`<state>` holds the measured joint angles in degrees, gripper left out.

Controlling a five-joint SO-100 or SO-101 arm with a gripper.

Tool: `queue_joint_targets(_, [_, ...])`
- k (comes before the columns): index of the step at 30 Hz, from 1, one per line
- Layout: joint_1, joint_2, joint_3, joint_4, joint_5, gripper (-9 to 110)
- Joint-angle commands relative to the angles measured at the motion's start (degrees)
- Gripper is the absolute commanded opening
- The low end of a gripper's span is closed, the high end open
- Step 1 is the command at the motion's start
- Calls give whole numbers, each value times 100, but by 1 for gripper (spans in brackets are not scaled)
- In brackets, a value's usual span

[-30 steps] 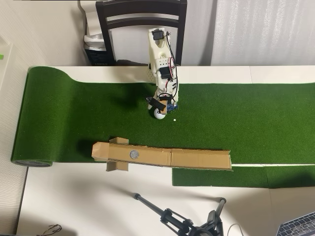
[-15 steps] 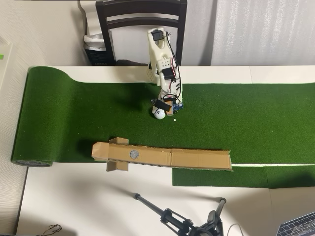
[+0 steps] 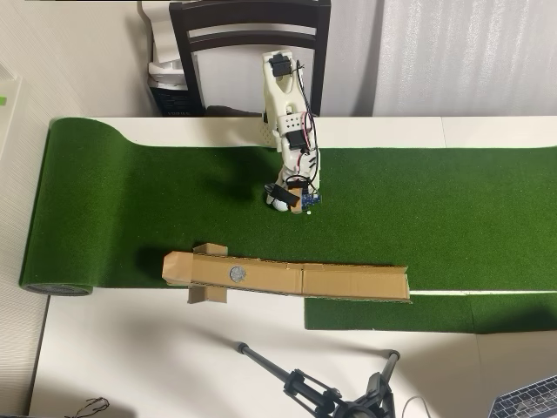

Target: Pick up the golf ball and place it on the gray mark at the back.

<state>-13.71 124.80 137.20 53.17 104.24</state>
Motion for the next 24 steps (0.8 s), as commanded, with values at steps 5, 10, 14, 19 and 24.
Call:
queue_joint_targets(5, [62,-193,-70,-18,-70,47])
queue_joint_targets(10, [141,-536,-70,-18,-70,47])
queue_joint_targets(14, [316,-615,-70,-9,-70,47])
queue_joint_targets(19, [519,-668,-70,-9,-220,47])
queue_joint_targets(24, [510,-677,-62,-9,-220,47])
